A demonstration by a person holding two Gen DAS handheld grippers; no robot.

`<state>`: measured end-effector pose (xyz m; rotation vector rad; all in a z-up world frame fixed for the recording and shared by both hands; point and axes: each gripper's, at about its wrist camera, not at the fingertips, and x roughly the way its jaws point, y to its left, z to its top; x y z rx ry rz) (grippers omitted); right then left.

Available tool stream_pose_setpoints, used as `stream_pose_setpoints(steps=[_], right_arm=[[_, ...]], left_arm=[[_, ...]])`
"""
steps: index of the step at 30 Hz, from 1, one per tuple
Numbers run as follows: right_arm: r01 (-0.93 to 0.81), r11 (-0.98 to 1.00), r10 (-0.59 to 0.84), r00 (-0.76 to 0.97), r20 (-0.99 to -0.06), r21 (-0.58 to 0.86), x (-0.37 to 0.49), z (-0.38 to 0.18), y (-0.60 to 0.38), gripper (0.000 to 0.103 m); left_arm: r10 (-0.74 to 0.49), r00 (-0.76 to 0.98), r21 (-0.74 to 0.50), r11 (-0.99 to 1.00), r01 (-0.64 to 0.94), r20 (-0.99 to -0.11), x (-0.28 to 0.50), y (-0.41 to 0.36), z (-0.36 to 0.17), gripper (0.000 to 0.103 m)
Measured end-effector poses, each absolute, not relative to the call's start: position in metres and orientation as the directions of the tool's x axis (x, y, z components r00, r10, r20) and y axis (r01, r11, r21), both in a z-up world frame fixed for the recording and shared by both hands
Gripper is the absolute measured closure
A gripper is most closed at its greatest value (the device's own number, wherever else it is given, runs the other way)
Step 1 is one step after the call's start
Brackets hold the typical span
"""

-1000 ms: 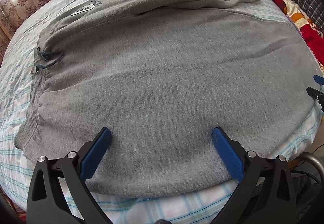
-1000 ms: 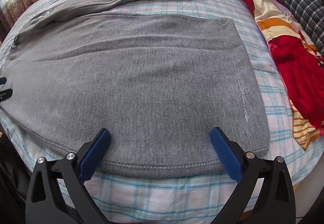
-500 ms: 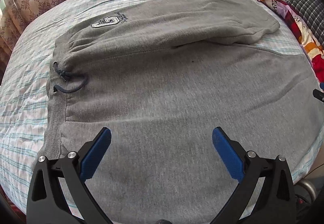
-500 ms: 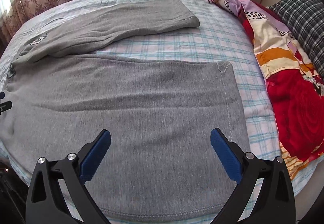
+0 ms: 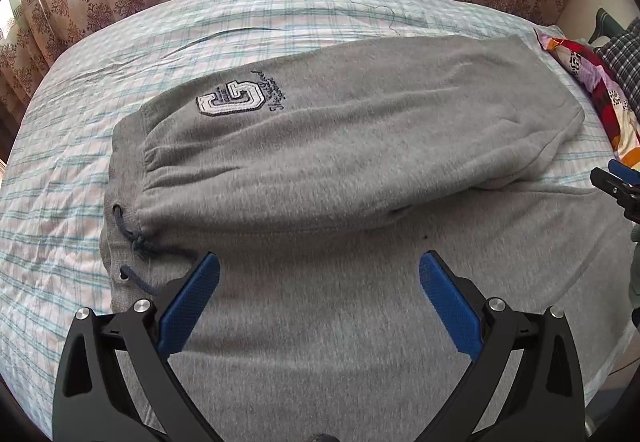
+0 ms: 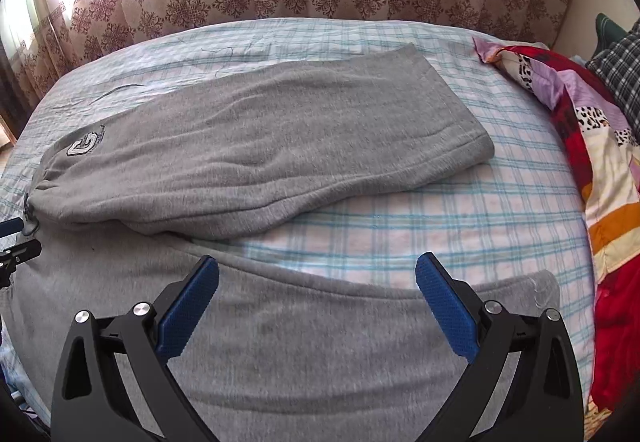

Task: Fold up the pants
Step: 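Move both grippers over the grey sweatpants toward the waistband, then grasp the waistband with the left gripper while the right gripper grasps the leg hem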

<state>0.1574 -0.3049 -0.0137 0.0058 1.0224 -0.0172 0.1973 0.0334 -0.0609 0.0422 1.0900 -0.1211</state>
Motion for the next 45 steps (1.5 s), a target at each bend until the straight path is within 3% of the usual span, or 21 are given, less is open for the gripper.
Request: stream_pose_setpoints(steps=[14,21,25,30,37,45], right_arm=[[-0.129,0.99,0.114,0.494,-0.862,0.057,0.228,-0.04,-0.244,0.005],[-0.173,0.983,0.134,0.41,-0.902,0.067,0.233,-0.07,-0.234,0.005],[-0.219,0.976,0.103,0.397,-0.912,0.014,0.222,-0.082,-0.23,0.005],[-0.231,0.972,0.139,0.384,-0.913,0.051,0.225,-0.077,-0.236,0.005],[-0.112,0.991,0.116,0.471,-0.875,0.071,0.255,-0.044,-0.277,0.005],[0.098,0.995,-0.029,0.498,-0.867,0.023,0.328,-0.036,-0.346,0.005]], left_arm=[[-0.157,0.361,-0.098,0.979,0.178,-0.919,0.326,-0.031,-0.088,0.002],[-0.07,0.315,-0.039,0.994,0.105,-0.947,0.368,-0.028,-0.126,0.002],[-0.055,0.333,-0.029,0.996,0.083,-0.941,0.376,-0.027,-0.13,0.002],[-0.026,0.338,0.004,0.996,0.087,-0.941,0.382,-0.037,-0.125,0.002],[-0.069,0.379,-0.02,0.991,0.133,-0.923,0.389,-0.047,-0.097,0.002],[0.003,0.392,0.048,0.993,0.105,-0.92,0.394,0.004,-0.09,0.002]])
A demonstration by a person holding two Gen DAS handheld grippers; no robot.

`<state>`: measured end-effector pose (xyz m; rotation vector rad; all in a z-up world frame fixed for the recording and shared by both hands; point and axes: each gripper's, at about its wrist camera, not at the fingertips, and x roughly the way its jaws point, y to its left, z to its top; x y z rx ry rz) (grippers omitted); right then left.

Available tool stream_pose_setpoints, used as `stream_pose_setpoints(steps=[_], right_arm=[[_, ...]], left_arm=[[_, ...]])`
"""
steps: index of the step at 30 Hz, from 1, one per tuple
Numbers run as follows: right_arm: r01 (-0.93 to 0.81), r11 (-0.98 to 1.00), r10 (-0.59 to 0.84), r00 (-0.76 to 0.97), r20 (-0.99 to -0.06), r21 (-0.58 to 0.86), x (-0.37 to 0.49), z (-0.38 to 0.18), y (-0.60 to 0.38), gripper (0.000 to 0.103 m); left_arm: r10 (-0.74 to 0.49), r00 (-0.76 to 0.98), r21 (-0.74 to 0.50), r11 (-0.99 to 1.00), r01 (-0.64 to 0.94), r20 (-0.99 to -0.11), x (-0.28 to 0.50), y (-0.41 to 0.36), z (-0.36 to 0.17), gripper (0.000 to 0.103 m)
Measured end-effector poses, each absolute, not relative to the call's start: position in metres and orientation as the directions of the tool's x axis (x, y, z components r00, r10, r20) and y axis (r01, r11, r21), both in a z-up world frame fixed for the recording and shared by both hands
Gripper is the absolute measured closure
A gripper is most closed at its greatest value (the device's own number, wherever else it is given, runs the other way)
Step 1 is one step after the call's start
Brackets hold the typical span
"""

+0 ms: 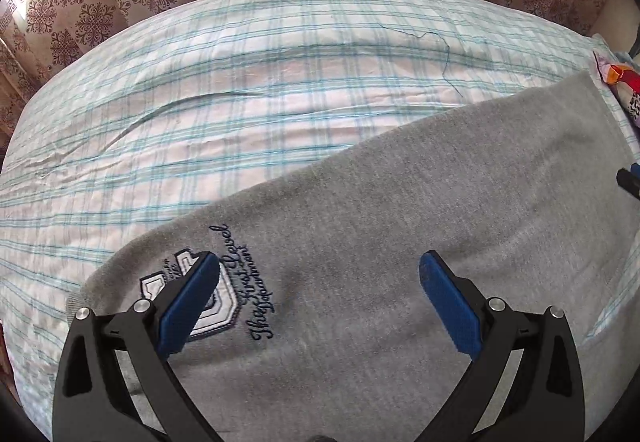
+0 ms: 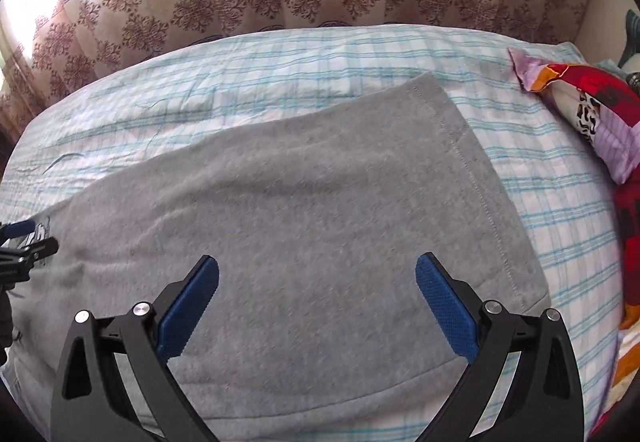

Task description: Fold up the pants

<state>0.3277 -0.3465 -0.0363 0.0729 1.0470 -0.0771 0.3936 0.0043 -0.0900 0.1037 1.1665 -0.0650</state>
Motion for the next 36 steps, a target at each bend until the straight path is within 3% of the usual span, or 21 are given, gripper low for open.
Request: stream_pose_setpoints(steps=[8,17,23,25,27,29,30,31,33,36], right_arm=[[0.195,0.977,-0.18,0.514,-0.839,-0.09,0.395,-0.034,-0.396,0.005],[0.245,0.964,-0.209,0.474,-0.856,-0.1,0.457,-0.055,-0.426,0.005],[0.267,0.962,-0.169,0.443,-0.881,-0.05,0.474,-0.076,-0.431,0.019],[0.254,0.966,-0.155,0.455,-0.877,-0.039,0.472,-0.076,-0.428,0.031],[0.224,0.973,-0.152,0.464,-0.873,-0.051,0.472,-0.071,-0.423,0.062],[0.205,0.977,-0.15,0.464,-0.873,-0.059,0.468,-0.066,-0.418,0.081],[0.206,0.977,-0.149,0.468,-0.871,-0.056,0.465,-0.062,-0.418,0.09],[0.205,0.978,-0.135,0.478,-0.868,-0.039,0.46,-0.058,-0.42,0.092],[0.196,0.981,-0.096,0.503,-0.859,0.005,0.448,-0.046,-0.424,0.094],[0.188,0.982,-0.079,0.538,-0.839,0.028,0.429,-0.026,-0.428,0.095]], left_arm=[[0.057,0.384,0.079,0.996,0.041,-0.922,0.4,0.072,-0.096,0.002],[0.033,0.405,0.044,0.999,0.018,-0.914,0.409,0.112,-0.1,0.002],[-0.033,0.365,-0.005,0.997,0.078,-0.93,0.422,0.123,-0.124,0.002],[-0.062,0.358,-0.035,0.996,0.079,-0.932,0.425,0.129,-0.128,0.002],[-0.073,0.351,-0.045,0.995,0.089,-0.934,0.427,0.133,-0.13,0.002],[-0.063,0.348,-0.03,0.994,0.101,-0.935,0.428,0.133,-0.131,0.002],[-0.056,0.35,-0.02,0.994,0.108,-0.935,0.427,0.131,-0.131,0.005],[-0.059,0.354,-0.017,0.993,0.121,-0.933,0.429,0.13,-0.13,0.009],[-0.075,0.367,-0.017,0.987,0.159,-0.927,0.423,0.124,-0.125,0.034],[-0.072,0.373,0.002,0.981,0.195,-0.925,0.416,0.105,-0.117,0.062]])
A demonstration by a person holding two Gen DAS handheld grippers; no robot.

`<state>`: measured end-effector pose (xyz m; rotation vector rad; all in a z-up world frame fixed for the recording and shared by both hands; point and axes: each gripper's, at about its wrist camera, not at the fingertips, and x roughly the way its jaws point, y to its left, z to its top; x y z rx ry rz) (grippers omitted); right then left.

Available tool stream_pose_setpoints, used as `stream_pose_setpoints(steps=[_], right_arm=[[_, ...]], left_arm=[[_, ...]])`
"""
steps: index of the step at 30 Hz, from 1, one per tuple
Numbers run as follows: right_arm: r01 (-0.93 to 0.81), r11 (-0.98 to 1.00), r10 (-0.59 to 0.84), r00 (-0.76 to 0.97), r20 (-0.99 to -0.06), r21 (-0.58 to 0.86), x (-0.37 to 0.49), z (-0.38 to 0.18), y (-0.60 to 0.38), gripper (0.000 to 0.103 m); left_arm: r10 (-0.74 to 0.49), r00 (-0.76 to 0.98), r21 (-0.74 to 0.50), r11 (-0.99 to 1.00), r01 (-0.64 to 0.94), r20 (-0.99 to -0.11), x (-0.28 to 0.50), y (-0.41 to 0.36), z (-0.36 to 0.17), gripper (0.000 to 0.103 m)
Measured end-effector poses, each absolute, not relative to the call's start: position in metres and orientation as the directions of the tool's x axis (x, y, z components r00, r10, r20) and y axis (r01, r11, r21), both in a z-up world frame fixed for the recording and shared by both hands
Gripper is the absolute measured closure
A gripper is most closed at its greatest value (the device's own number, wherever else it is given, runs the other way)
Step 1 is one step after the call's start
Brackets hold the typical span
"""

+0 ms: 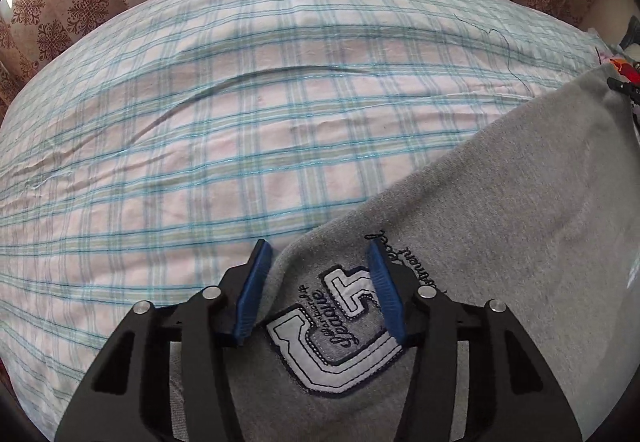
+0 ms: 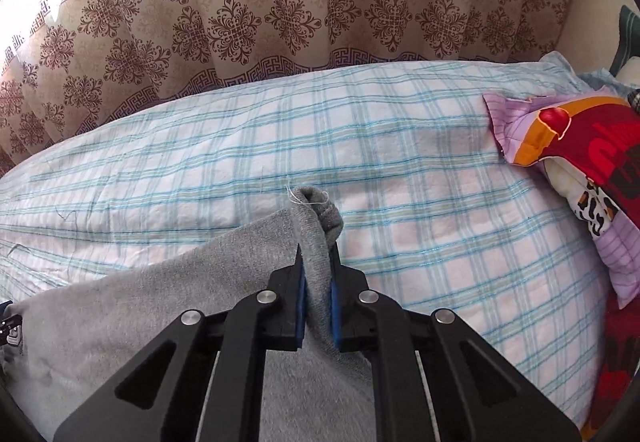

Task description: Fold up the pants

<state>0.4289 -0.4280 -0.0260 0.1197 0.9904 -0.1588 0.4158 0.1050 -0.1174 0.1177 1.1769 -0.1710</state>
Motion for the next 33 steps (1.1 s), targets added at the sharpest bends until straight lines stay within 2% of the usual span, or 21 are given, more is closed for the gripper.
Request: stream_pose_setpoints(steps=[1,2,5,12,27,33], right_arm=[[0.192,0.981,-0.08,0.547,-0.833,0.032,0.422,-0.019,-0.43,0.095],[0.197,0.98,-0.078,0.557,-0.827,0.041,0.416,-0.012,-0.432,0.095],[0.213,0.974,-0.07,0.596,-0.8,0.074,0.39,0.01,-0.44,0.095],[0.244,0.963,-0.072,0.648,-0.758,0.118,0.33,0.041,-0.453,0.095],[0.298,0.933,-0.076,0.711,-0.699,0.201,0.187,0.07,-0.473,0.095],[0.309,0.92,-0.071,0.737,-0.672,0.242,0.119,0.077,-0.479,0.095]], left_arm=[[-0.07,0.376,0.006,0.981,0.196,-0.924,0.411,0.099,-0.116,0.067],[-0.057,0.382,0.02,0.981,0.194,-0.923,0.409,0.099,-0.113,0.078],[-0.036,0.393,0.038,0.983,0.177,-0.919,0.399,0.103,-0.105,0.092],[-0.023,0.451,0.051,0.987,0.152,-0.892,0.361,0.117,-0.079,0.094],[-0.07,0.588,0.023,0.988,0.15,-0.806,0.197,0.11,0.002,0.095],[-0.1,0.603,0.011,0.984,0.177,-0.791,0.132,0.107,0.015,0.095]])
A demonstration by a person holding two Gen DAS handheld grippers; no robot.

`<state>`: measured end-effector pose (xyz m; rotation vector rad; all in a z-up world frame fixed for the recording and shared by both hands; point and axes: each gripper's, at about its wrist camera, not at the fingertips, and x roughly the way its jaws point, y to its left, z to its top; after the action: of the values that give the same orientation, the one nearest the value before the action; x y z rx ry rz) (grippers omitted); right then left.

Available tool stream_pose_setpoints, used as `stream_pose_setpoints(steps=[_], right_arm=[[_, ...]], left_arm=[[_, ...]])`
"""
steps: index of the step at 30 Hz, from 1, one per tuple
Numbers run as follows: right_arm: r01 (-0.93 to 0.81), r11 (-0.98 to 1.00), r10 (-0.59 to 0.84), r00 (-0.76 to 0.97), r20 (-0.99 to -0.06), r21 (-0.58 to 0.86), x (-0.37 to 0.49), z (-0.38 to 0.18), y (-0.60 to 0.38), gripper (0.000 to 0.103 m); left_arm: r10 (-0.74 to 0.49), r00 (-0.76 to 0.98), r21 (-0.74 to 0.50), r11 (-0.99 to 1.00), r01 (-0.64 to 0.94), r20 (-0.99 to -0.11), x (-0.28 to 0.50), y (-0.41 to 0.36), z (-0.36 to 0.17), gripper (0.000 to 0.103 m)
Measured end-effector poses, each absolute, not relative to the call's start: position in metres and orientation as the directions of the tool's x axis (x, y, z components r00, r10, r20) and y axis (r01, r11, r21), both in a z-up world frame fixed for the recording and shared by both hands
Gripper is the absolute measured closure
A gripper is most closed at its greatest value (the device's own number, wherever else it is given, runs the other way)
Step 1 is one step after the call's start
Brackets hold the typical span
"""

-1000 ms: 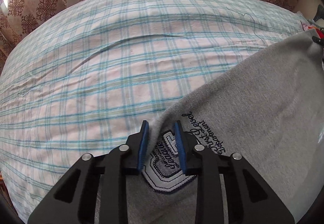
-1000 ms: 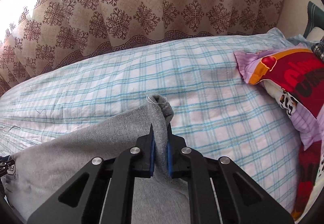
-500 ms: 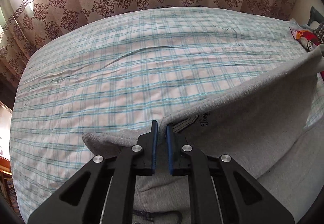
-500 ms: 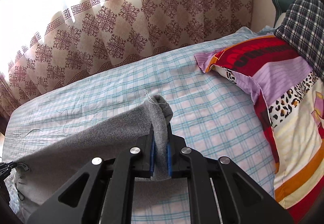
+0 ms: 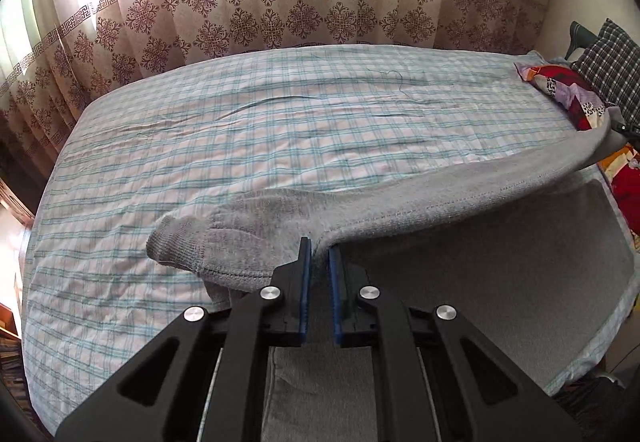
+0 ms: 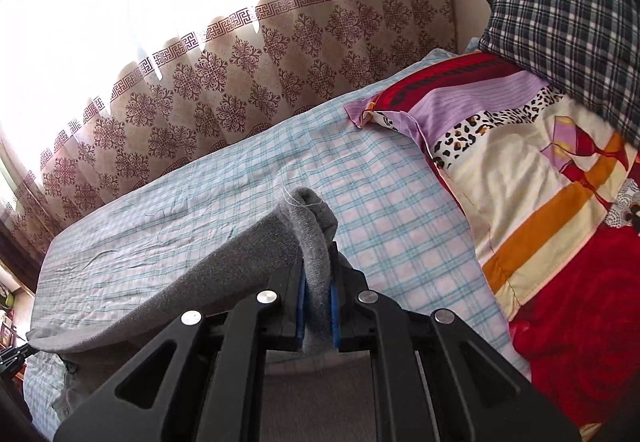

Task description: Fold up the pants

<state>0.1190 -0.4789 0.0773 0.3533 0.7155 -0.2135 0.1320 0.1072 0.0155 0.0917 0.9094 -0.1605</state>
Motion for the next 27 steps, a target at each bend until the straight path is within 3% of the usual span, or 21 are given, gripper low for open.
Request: stream_pose_setpoints(steps=[13,19,21,22,27], right_arm=[[0.297,0.908,-0.008,0.719,-0.695,0.297,0.005,0.026,-0.486,0.092],[0.297,0.913,-0.003,0.692,-0.722,0.28,-0.024,0.018,-0.489,0.079],[0.312,0.907,-0.009,0.687,-0.726,0.284,-0.035,0.017,-0.493,0.062],[0.324,0.903,-0.02,0.686,-0.728,0.281,-0.042,0.017,-0.496,0.06],[0.396,0.87,-0.05,0.663,-0.747,0.294,-0.07,0.009,-0.51,0.059]], left_arm=[[-0.141,0.496,-0.026,0.972,0.232,-0.857,0.04,0.106,-0.043,0.095],[-0.129,0.462,-0.02,0.972,0.234,-0.877,0.026,0.102,-0.071,0.095],[-0.134,0.459,-0.025,0.972,0.235,-0.878,0.025,0.104,-0.074,0.094],[-0.138,0.459,-0.029,0.971,0.236,-0.878,0.024,0.105,-0.074,0.094],[-0.138,0.458,-0.026,0.97,0.242,-0.878,0.025,0.105,-0.074,0.094]])
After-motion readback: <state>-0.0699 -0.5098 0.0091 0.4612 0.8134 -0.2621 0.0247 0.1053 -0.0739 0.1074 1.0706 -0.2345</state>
